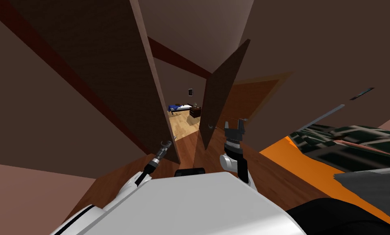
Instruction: Pull the door open
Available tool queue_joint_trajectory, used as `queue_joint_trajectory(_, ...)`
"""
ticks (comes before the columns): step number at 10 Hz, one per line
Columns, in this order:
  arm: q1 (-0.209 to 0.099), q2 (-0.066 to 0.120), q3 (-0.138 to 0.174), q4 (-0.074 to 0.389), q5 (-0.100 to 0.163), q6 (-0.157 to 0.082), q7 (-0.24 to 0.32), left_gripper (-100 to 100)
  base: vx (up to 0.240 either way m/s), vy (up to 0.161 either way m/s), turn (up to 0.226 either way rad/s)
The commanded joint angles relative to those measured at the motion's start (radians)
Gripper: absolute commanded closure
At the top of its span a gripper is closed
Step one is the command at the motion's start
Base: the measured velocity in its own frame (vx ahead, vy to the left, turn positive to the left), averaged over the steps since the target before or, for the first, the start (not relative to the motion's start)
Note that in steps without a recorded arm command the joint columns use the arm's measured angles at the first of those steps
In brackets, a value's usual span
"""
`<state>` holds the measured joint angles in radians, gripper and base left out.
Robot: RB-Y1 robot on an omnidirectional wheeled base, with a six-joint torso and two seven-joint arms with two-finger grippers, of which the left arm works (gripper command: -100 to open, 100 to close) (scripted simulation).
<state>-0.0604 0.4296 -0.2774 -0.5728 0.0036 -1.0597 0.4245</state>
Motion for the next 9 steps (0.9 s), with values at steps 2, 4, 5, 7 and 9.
queue_joint_trajectory(2,-0.008,-0.01,-0.031,0.018,0.004,-0.019,-0.001,100,-0.088,0.005,-0.037)
queue_joint_trajectory(4,-0.018,-0.001,-0.066,0.03,0.024,-0.032,-0.001,100,-0.102,0.03,-0.038)
queue_joint_trajectory(5,-0.022,0.002,-0.077,0.034,0.031,-0.037,-0.001,100,-0.123,0.051,-0.034)
queue_joint_trajectory(7,-0.029,0.007,-0.101,0.043,0.045,-0.047,-0.001,100,-0.096,0.076,-0.026)
queue_joint_trajectory(9,-0.04,0.016,-0.136,0.055,0.065,-0.061,-0.001,100,-0.116,0.123,-0.047)
